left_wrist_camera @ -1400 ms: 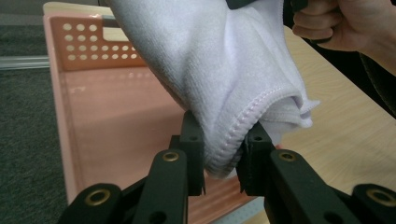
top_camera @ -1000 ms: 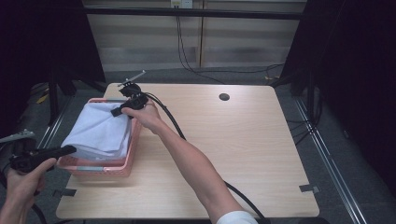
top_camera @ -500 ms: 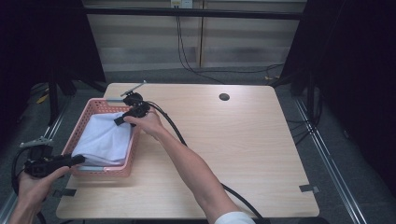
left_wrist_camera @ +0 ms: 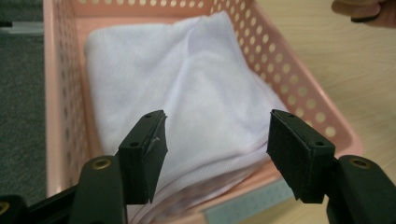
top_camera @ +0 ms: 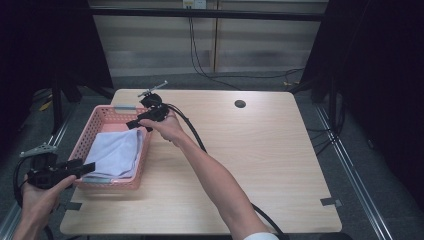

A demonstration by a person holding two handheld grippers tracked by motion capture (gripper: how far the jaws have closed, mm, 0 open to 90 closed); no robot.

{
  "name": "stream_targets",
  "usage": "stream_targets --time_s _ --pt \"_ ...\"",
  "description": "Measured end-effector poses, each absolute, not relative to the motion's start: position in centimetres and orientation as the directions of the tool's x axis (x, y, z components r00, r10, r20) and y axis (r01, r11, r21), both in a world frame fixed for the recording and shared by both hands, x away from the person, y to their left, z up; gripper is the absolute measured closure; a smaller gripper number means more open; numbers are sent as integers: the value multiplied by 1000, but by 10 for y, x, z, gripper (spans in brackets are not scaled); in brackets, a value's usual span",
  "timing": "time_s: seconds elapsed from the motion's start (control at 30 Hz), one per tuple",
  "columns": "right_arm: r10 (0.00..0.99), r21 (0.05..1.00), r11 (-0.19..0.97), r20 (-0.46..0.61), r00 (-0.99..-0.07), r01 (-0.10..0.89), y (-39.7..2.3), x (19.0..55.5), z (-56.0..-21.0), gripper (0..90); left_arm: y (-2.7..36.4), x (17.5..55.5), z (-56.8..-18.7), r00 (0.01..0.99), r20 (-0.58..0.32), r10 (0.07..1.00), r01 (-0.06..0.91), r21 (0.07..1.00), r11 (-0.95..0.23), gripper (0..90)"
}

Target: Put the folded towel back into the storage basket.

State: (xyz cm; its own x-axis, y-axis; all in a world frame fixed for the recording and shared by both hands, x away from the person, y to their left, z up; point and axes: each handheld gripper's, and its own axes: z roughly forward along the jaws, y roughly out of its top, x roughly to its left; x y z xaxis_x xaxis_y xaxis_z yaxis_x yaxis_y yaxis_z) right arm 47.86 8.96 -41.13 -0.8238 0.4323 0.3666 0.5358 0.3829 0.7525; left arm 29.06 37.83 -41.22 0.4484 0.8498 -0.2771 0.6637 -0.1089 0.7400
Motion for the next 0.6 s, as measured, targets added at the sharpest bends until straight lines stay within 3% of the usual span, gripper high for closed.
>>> stream_targets --time_s 0.3,0.6 --pt "436 775 349 363 -824 526 44 467 -401 389 335 290 -410 515 -239 823 633 753 -178 417" --pt "467 812 303 330 -820 500 -16 438 -399 373 287 291 -412 548 -261 795 643 739 -200 393"
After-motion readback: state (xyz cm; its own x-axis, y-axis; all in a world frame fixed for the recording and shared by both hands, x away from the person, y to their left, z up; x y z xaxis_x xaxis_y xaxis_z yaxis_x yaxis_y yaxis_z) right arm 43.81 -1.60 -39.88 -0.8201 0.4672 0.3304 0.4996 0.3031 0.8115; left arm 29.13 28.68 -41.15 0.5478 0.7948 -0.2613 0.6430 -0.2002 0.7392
